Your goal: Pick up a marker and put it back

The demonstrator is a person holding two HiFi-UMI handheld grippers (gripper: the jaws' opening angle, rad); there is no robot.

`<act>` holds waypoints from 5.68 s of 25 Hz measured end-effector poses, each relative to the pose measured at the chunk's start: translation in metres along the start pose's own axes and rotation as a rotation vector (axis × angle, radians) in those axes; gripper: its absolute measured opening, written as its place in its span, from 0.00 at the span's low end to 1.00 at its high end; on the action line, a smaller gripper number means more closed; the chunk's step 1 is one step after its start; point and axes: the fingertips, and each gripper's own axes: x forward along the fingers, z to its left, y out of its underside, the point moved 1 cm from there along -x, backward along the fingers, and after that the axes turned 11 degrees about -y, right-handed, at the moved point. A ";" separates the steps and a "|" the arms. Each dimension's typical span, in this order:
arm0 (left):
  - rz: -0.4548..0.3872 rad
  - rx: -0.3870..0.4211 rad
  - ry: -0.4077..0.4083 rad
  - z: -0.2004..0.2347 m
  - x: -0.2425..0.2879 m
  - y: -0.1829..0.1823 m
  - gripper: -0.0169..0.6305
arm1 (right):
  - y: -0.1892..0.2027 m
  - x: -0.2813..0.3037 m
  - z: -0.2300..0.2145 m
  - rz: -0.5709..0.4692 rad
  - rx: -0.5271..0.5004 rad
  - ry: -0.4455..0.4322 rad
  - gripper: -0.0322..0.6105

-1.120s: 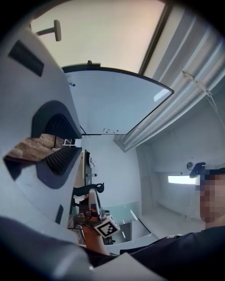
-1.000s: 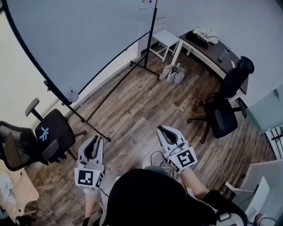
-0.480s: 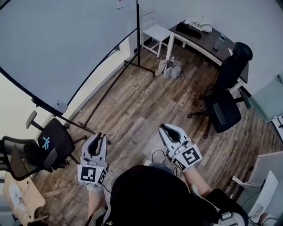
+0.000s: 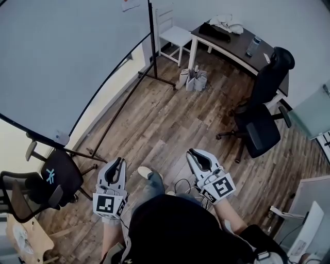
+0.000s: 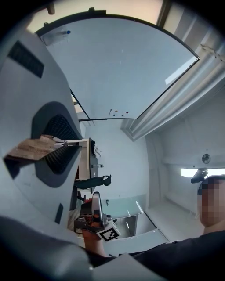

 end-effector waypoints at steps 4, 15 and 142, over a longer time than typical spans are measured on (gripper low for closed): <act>0.010 -0.037 0.006 0.023 0.039 0.005 0.09 | -0.002 0.037 -0.030 0.022 -0.011 0.016 0.10; -0.035 -0.099 -0.060 0.144 0.144 0.009 0.09 | -0.022 0.181 -0.087 0.059 -0.042 -0.024 0.09; 0.233 -0.150 -1.719 0.304 -0.056 0.008 0.14 | -0.028 0.559 0.163 0.226 -0.045 -1.621 0.09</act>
